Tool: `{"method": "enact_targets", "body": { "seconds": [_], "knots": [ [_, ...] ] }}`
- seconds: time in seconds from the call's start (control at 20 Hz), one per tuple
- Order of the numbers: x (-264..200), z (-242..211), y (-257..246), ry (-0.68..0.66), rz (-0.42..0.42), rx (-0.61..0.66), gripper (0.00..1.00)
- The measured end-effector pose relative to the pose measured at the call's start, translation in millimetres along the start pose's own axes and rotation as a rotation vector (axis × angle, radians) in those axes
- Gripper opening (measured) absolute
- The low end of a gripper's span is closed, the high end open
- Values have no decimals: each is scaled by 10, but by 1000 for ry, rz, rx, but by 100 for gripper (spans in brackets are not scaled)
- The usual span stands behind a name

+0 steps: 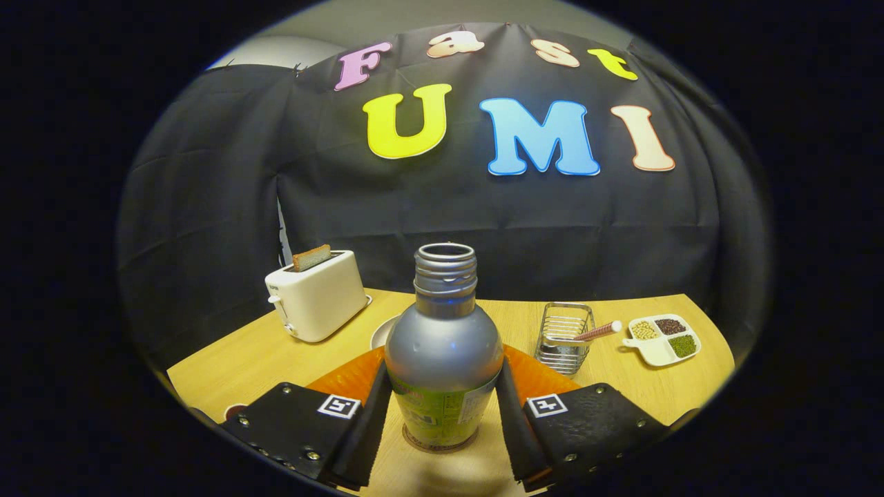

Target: Take the bottle from table, then pour the juice into the cup, finally place the bottle on the coaster

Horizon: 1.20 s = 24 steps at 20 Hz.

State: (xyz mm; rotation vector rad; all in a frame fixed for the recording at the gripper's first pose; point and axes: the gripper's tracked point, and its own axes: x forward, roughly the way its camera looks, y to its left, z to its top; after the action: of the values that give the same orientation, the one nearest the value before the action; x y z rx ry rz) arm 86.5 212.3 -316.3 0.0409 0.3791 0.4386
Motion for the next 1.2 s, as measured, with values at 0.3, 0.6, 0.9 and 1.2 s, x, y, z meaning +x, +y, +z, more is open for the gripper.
{"method": "enact_targets", "body": {
  "seconds": [0.3,0.6,0.9,1.2],
  "knots": [
    [251,-340,21,27,13,-23,73],
    [334,-450,-17,10,-10,-30,73],
    [303,-470,42,-16,-26,-76,75],
    [39,71,108,-126,-68,-92,99]
  ]
}}
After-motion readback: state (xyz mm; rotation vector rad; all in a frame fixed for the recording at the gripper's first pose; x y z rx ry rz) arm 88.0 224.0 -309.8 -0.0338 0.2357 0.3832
